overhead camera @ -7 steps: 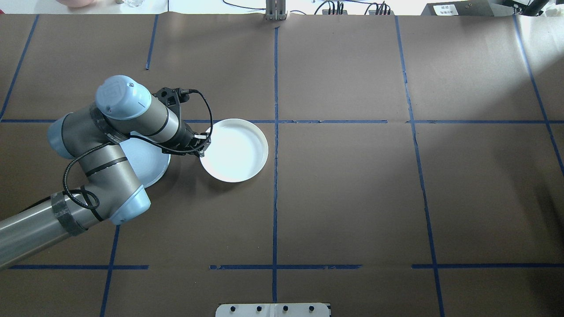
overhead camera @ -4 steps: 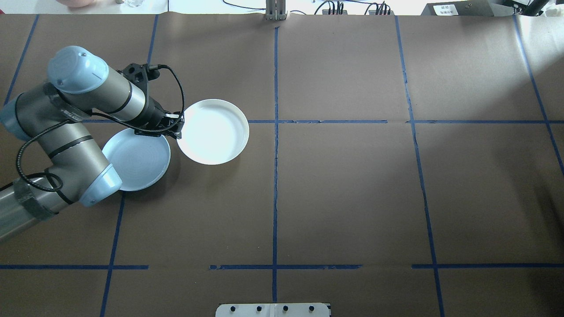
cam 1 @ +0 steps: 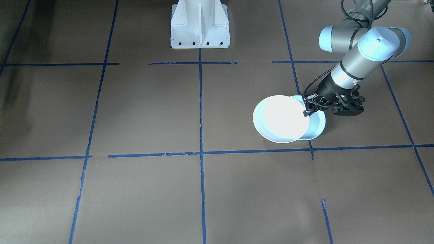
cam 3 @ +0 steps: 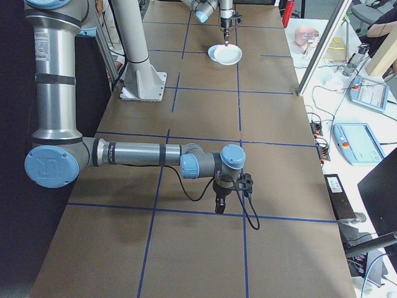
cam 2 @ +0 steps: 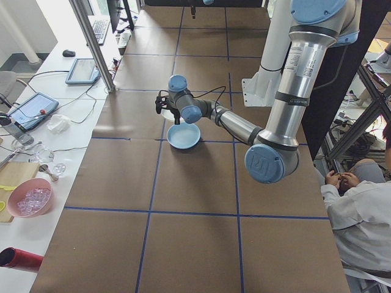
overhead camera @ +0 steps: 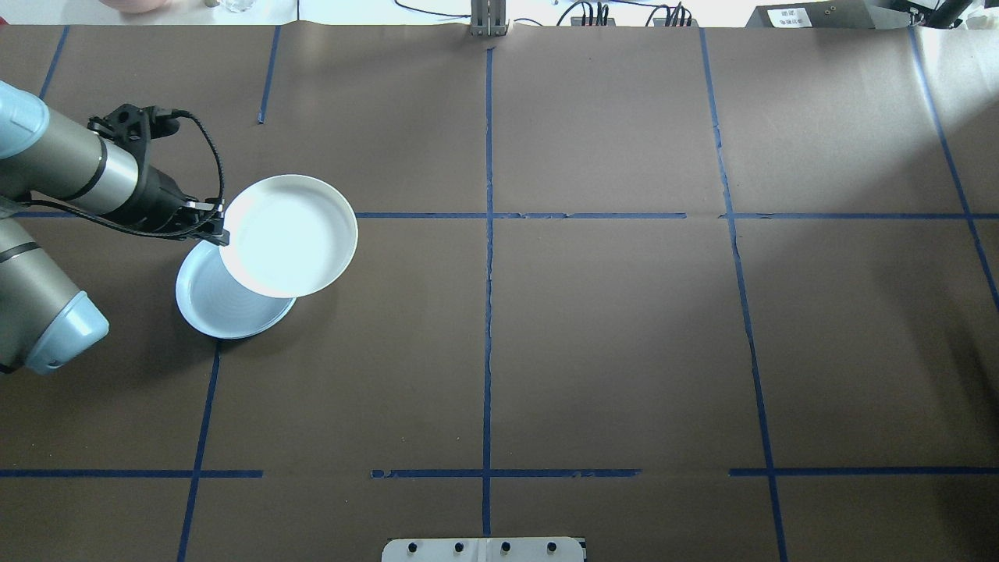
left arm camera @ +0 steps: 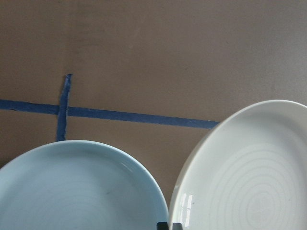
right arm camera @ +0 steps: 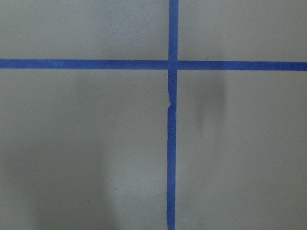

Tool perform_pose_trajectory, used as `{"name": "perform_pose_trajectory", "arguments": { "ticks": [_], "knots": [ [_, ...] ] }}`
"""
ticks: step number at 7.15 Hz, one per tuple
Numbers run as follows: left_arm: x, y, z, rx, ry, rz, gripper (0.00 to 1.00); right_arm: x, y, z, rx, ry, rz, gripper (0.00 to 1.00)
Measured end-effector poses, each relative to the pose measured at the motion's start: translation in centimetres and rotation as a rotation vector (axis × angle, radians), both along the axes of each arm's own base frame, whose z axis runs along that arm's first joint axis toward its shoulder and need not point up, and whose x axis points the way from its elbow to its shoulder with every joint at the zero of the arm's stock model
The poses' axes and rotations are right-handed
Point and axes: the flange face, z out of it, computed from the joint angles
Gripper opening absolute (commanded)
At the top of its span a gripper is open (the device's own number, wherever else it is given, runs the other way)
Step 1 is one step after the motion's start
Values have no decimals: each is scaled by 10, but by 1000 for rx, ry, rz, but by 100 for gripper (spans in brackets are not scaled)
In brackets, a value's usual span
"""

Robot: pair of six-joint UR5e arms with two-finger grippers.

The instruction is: Stack plate in center

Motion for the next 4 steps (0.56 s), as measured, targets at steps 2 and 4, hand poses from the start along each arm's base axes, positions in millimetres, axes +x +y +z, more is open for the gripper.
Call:
{"name": "perform_pose_trajectory", "arguments": {
  "ticks": [2,4],
  "knots": [
    [-21,14,33,10,-15,11,0,0,0,0,0,0,0,100],
    [-33,16,49,5,-23,1,0,0,0,0,0,0,0,100]
  ]
}}
